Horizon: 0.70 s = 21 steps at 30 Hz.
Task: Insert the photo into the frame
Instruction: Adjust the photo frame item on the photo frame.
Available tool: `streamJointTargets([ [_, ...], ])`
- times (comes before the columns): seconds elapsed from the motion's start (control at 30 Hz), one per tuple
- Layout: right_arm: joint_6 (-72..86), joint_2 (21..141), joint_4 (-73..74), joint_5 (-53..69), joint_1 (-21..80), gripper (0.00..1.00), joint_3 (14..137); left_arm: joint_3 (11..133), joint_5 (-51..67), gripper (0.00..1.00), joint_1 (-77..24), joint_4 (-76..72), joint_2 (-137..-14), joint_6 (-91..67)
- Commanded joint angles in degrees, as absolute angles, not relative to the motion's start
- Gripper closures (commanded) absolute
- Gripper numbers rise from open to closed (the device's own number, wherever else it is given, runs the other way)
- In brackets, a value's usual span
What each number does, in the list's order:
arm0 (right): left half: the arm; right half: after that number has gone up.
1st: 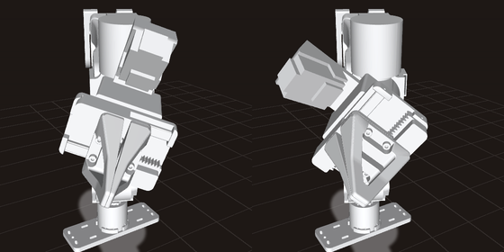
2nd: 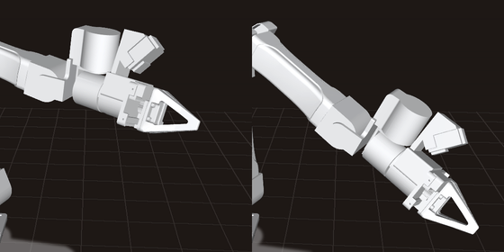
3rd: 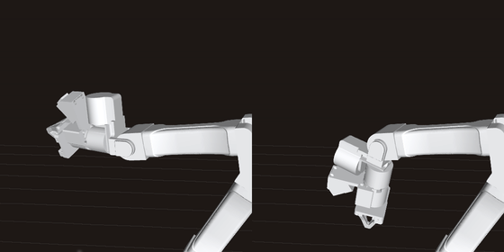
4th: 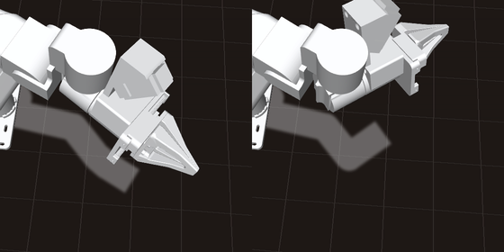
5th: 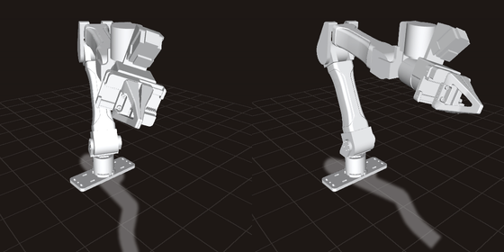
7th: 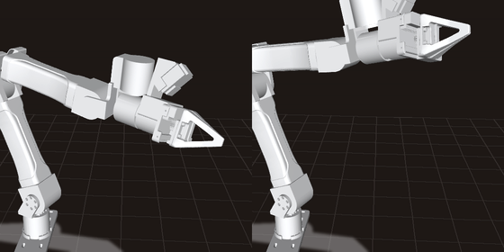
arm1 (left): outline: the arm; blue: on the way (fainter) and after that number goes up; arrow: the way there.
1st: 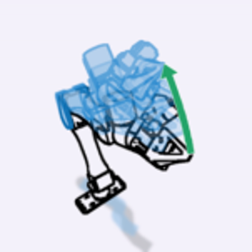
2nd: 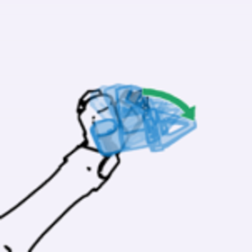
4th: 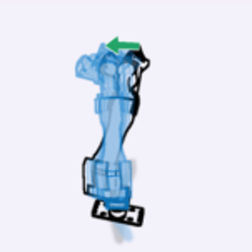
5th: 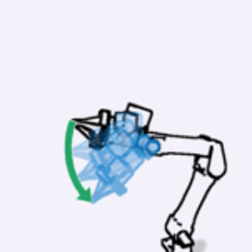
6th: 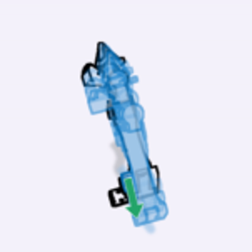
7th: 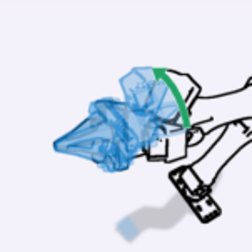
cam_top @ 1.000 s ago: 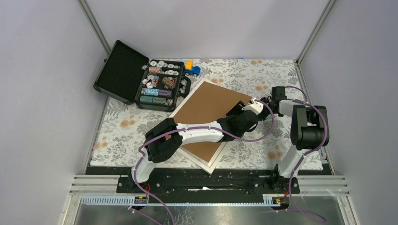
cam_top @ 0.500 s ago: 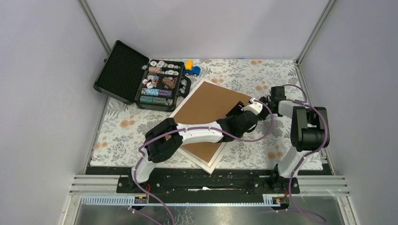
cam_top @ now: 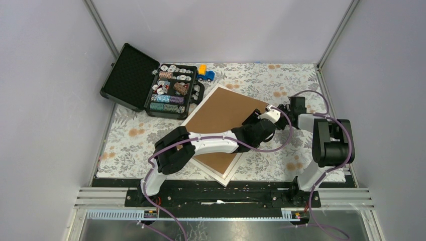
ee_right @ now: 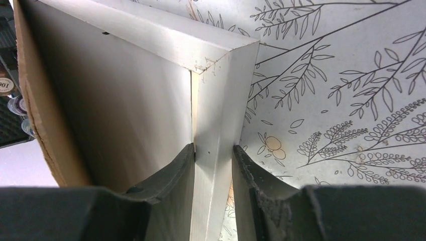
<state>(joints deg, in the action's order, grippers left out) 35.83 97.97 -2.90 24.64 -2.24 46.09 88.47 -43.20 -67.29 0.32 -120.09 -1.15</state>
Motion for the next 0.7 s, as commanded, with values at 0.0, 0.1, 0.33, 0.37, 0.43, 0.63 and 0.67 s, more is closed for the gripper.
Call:
streamJointTargets([
  [0.0,33.1,97.5,-3.0,23.7,-2.5,0.93,45.7,87.1,-47.2,0.49,-65.9,3.7,-116.1,0.1],
  [0.1,34.1,97.2,-1.0,27.8,-2.5,0.43,48.6,87.4,-46.0,0.49,-65.9,3.9,-116.6,0.1],
  [0.33,34.9,86.8,6.8,19.4,-5.1,0.03,49.7,87.6,-43.2,0.5,-65.9,5.7,-118.0,-2.9],
  [0.37,34.2,85.7,7.6,17.9,-5.8,0.01,49.9,87.4,-43.0,0.5,-65.9,5.7,-118.0,-3.1],
  [0.43,32.7,84.9,9.1,16.7,-7.9,0.0,50.3,87.2,-42.1,0.5,-65.9,5.7,-118.2,-3.5],
  [0.63,30.7,85.5,10.3,18.0,-11.1,0.0,50.9,87.6,-39.2,0.13,-65.9,10.0,-117.5,-8.2],
  [0.67,30.6,85.9,10.0,19.0,-11.1,0.0,51.1,87.5,-38.7,0.08,-65.9,11.1,-116.8,-9.4],
])
